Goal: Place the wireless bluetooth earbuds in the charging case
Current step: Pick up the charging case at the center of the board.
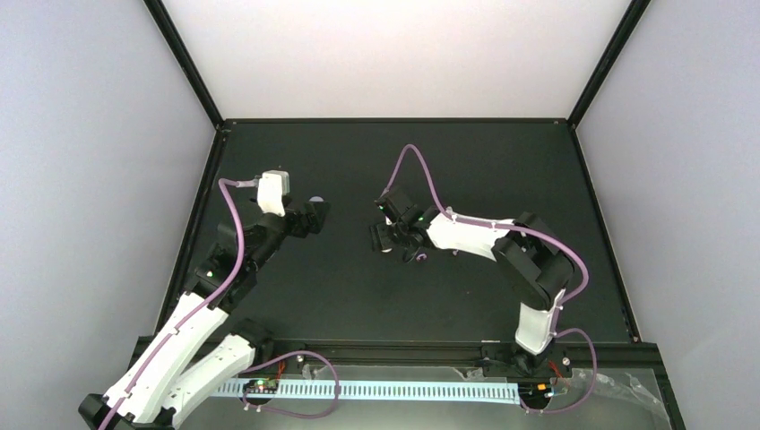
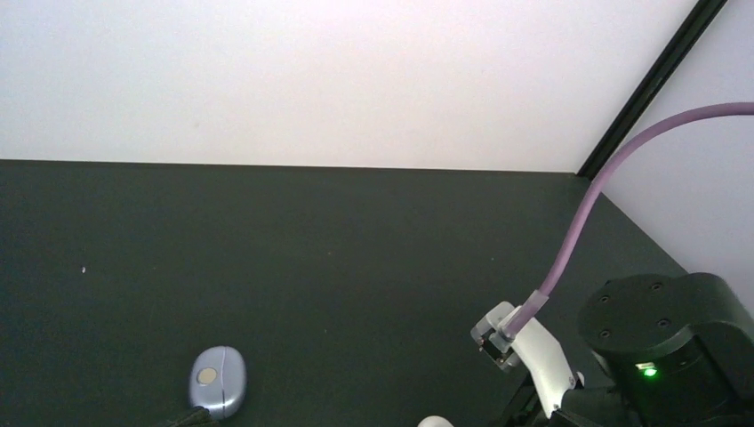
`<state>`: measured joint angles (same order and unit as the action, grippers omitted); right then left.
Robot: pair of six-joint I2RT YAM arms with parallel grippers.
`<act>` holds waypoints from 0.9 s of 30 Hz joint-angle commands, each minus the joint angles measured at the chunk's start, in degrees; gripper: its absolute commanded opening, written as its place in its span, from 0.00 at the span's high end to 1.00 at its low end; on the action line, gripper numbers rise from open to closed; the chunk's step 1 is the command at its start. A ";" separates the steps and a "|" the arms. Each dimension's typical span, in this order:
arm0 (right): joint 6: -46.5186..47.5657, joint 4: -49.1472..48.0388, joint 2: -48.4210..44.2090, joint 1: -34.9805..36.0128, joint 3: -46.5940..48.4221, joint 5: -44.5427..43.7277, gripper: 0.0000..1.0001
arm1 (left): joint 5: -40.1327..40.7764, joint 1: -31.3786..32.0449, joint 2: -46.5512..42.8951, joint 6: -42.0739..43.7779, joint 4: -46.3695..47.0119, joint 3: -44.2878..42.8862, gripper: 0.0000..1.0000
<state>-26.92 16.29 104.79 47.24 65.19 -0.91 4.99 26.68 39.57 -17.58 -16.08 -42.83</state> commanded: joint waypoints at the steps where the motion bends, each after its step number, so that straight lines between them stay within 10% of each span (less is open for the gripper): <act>1: 0.37 -0.07 1.53 0.26 1.28 0.14 0.24 | -1.16 -0.22 -0.59 0.21 1.38 -0.06 0.01; 27: 7.73 9.85 10.07 3.04 10.49 -7.51 0.47 | -0.17 -0.22 -0.76 0.00 1.03 -0.22 0.01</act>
<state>-20.47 24.10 113.73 49.54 74.74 -6.74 4.71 26.68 39.59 -17.61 -16.01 -42.81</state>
